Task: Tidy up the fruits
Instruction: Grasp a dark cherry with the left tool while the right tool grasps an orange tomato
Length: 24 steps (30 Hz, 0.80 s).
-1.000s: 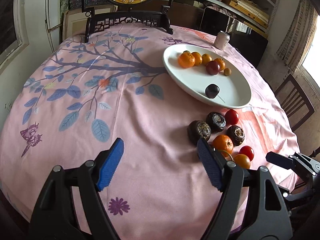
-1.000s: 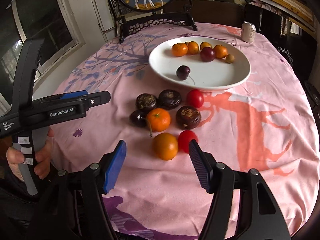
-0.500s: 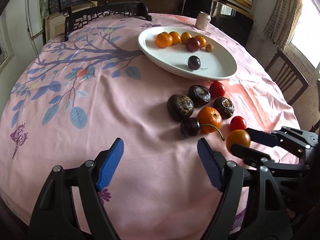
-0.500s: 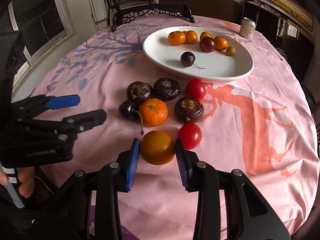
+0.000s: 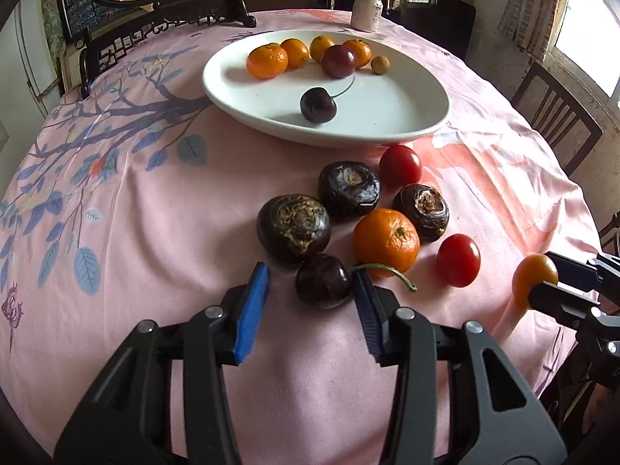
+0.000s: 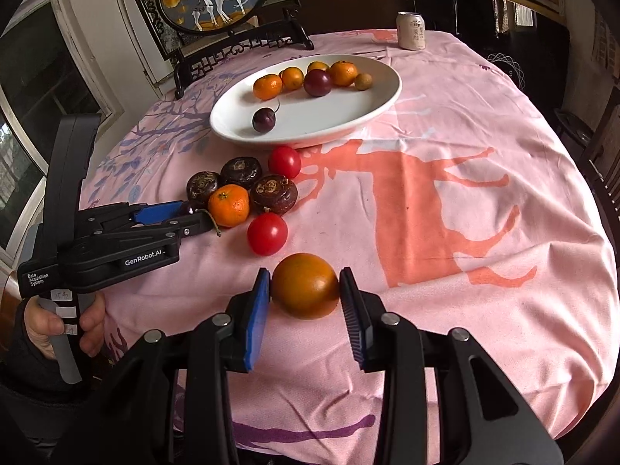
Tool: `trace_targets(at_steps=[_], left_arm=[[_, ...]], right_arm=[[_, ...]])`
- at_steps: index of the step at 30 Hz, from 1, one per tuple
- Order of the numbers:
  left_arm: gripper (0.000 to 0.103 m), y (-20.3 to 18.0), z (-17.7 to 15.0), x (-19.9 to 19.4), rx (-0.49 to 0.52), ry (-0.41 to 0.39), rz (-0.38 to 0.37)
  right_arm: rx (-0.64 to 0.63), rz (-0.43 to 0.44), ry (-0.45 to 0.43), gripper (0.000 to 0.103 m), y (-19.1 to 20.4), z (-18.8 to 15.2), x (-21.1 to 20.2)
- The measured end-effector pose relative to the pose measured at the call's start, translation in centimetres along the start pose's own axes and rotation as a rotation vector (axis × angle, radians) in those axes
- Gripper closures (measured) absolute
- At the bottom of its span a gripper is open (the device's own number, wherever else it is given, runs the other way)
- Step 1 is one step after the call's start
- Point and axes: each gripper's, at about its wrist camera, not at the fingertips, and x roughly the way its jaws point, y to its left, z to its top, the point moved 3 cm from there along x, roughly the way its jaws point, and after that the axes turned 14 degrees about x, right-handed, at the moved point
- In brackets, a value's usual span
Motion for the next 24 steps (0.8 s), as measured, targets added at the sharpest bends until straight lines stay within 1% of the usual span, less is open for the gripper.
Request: trace_targets(at_steps=[1,2,3,4,6,12,16,22,24], left_arm=[[0.068,0.0,0.1,0.0,0.0,-0.001,0.001],[0.076,0.0,0.1,-0.1,-0.005,-0.002,-0.005],[0.076,-0.1,0.2,-0.2,-0.013,-0.006,-0.032],[0.076,-0.1,0.2,-0.4,-0.018,-0.012,-0.044],[0.076,-0.4,0.2,-1.1,-0.006,-0.031,-0.025],[0.076,-0.9,0.0,-3.3,-0.006,-0.072,-0.048],[0.076,-0.8,0.2,-4.5,-0.003,-0.095,-0.048],[0.076,0.0,0.9,-5.9,-0.009,-0.117,-0.039],[0.076,0.7,1.5,-6.2,-0.011,-0.121,-0.021]], right_arm=[[0.0,0.003,0.0,0.066,0.0,0.0,0.0],[0.003,0.007,0.002,0.066,0.0,0.0,0.1],[0.005,0.01,0.004,0.066,0.0,0.0,0.2],[0.007,0.014,0.005,0.066,0.0,0.0,0.2],[0.01,0.018,0.003,0.066,0.0,0.1,0.1],[-0.001,0.022,-0.009,0.066,0.6,0.2,-0.3],[-0.007,0.022,-0.011,0.066,0.9,0.4,-0.4],[-0.013,0.017,-0.017,0.066,1.2,1.1,-0.3],[-0.016,0.016,-0.018,0.066,1.4,1.4,-0.3]])
